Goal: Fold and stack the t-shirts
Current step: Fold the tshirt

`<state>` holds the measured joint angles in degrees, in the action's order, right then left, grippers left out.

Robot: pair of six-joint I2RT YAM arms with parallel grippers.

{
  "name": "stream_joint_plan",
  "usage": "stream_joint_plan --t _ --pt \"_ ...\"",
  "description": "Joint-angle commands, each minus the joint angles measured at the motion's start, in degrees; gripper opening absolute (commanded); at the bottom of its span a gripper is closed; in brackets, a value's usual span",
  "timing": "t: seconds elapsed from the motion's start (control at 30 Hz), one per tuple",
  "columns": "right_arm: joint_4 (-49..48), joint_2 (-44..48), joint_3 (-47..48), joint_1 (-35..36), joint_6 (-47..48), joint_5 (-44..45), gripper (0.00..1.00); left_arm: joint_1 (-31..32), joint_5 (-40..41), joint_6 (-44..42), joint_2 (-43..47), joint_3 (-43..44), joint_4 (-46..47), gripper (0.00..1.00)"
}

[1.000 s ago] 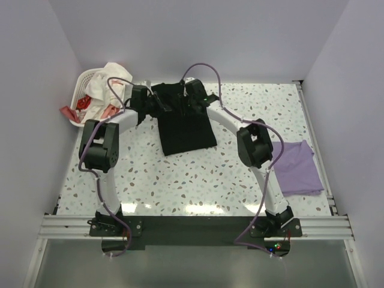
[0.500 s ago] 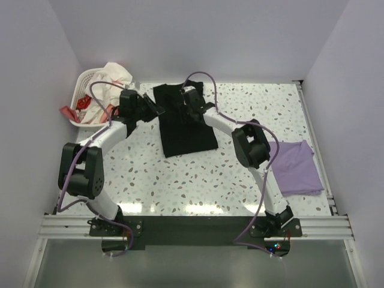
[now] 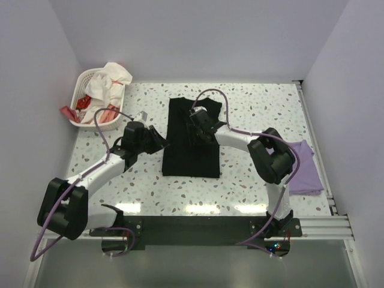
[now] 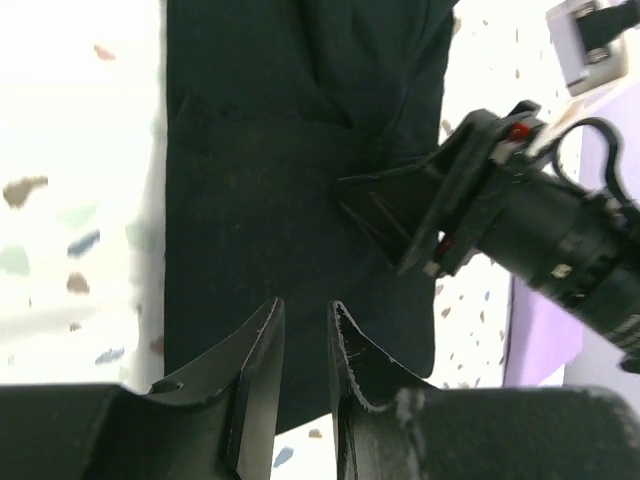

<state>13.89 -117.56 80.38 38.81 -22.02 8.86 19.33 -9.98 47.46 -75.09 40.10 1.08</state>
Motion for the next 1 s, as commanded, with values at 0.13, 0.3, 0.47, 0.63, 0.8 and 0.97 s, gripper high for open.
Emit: stream_joint_plan --t 0.13,0.3,0.47,0.63,0.8,0.97 --pt "3.43 7.51 -15.68 4.34 -7.33 -5.61 0.54 5.45 0.4 2.81 8.46 -10.64 0.24 0.29" --pt "1.67 11.47 -22.19 7.68 -6.46 -6.75 0.54 8.52 0.66 4.74 12.33 -14.69 0.41 0.3" --pt "1.75 14.54 -25.09 9.36 -5.84 -8.6 0.55 13.09 3.56 5.36 11.72 -15.66 0.41 0.3" --pt "6.93 22.79 -21.76 8.83 -5.49 -3.33 0.68 16.44 5.14 5.89 9.53 -16.98 2.34 0.29" --pt "7.29 25.36 -16.75 1.3 -7.15 -3.59 0.69 18.8 5.58 6.33 8.12 -17.68 3.75 0.28" --pt "3.87 23.18 -15.26 -4.88 -9.35 -8.59 0.66 21.53 6.81 7.38 7.24 -17.77 4.45 0.28"
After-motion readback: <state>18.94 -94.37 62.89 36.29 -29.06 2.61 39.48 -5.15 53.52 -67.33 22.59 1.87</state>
